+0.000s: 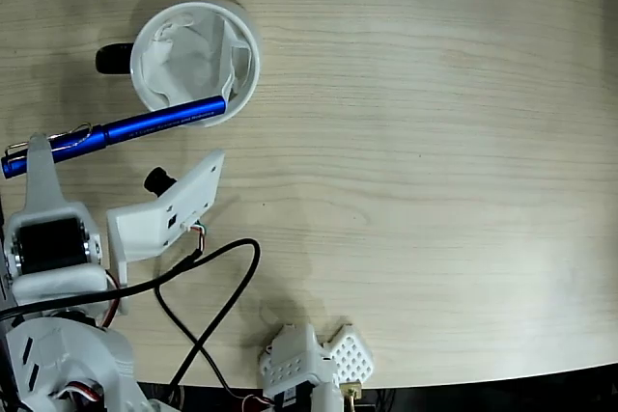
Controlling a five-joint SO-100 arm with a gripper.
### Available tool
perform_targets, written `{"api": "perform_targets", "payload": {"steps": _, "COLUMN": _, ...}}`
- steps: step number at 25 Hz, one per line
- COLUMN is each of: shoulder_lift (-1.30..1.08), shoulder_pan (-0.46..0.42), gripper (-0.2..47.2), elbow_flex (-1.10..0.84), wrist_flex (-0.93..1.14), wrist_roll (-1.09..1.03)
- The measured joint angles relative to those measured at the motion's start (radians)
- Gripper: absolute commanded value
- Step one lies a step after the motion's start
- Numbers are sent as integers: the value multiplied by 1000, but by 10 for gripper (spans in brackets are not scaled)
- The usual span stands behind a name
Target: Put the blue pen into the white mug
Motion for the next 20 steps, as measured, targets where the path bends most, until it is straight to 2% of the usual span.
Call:
{"api": "perform_targets", "payload": {"steps": 6, "shoulder_lift": 0, "shoulder_pan": -34, "gripper": 0, "elbow_flex": 0, "wrist_flex": -15, "wrist_roll": 0}}
{"api": "perform_targets", "payload": {"steps": 20, "shoulder_lift": -31, "shoulder_pan": -48, "gripper": 0, "elbow_flex": -3, "wrist_flex": -81, "wrist_roll": 15}}
